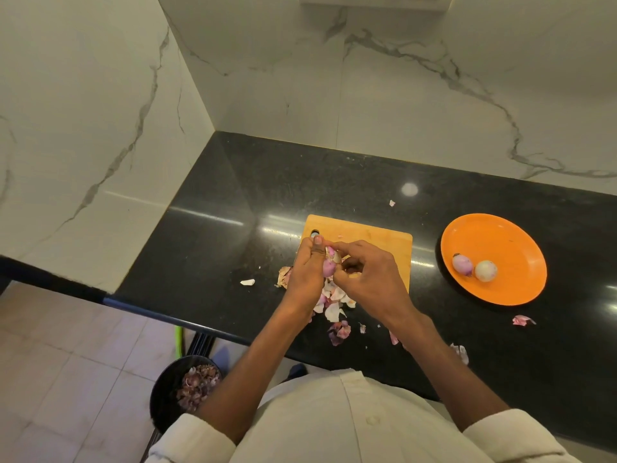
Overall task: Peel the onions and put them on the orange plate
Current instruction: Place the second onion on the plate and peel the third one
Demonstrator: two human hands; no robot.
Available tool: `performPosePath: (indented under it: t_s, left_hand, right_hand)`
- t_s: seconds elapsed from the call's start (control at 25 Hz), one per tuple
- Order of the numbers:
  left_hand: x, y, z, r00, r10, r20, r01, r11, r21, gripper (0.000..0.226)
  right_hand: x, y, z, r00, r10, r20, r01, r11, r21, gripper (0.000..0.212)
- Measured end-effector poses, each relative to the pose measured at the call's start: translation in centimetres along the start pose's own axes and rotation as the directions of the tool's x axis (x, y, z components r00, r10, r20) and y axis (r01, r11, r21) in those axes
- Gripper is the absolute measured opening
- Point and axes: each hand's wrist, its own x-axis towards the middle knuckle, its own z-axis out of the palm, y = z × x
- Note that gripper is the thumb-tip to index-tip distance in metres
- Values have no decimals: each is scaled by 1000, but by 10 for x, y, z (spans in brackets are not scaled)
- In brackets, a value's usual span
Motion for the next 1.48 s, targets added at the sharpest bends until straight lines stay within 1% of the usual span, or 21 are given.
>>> performPosePath:
  t_s: [0.08,0.16,0.28,0.36,0.44,0.56,0.72,0.88,1.0,1.16,1.24,1.32,1.36,1.44,1.48]
  left_hand:
    - [-2,-1,1,1000,15,6,-15,1000,-3,42]
    - [-2,-3,-2,1000,19,5,-19,1000,-8,44]
    - [-2,-4,-4,1000,-5,-5,5,999,-34,48]
    - [-3,-4,-5,1000,-19,-2,19,999,-47,52]
    - [-5,-2,-5,999,-42,-6,41,996,-85,52]
    - [-8,3,-3,998,-62,-14,60,992,-115,48]
    - [-9,4,0,999,-54,-5,53,992,-117,45]
    - [-9,5,4,999,-39,-27,37,997,-63,48]
    - [-9,2,9,999,-45,-31,42,996,-82,46]
    - [-11,2,12,999,-38,-32,34,994,-107,42]
    - [-12,3,14,999,-33,-39,29,994,-103,40]
    - [-12,1,15,998,-27,-50,21,993,-113,40]
    - [-12,1,15,998,-28,-53,21,992,-122,40]
    - [-13,0,14,999,-33,-40,27,991,-134,41]
    - [-12,1,13,999,-27,-30,22,990,-143,41]
  right_hand:
    - [0,-1,0,1000,-11,0,11,1000,4,40]
    - [-1,-1,0,999,39,11,-39,997,62,38]
    - [-1,3,-6,992,113,49,-119,979,163,44]
    - [-2,2,-10,988,108,110,-132,960,247,47]
    - [-5,-1,-10,988,90,126,-122,954,274,50]
    - [-5,-3,-10,994,74,83,-92,966,241,42]
    - [-5,-3,-10,999,-2,41,-4,987,162,35]
    - [-5,-7,-1,999,45,-21,-43,996,80,27]
    - [-4,-9,3,995,83,-58,-81,996,38,25]
    - [-3,-10,2,988,145,-62,-140,987,80,24]
    - [-3,-10,2,986,150,-70,-144,986,86,23]
    - [-3,-11,1,982,170,-79,-159,979,127,19]
    - [-2,-11,1,973,212,-86,-194,964,181,18]
    - [-1,-9,-3,937,341,-81,-297,896,330,22]
    - [-1,-7,-6,919,390,-56,-334,847,415,22]
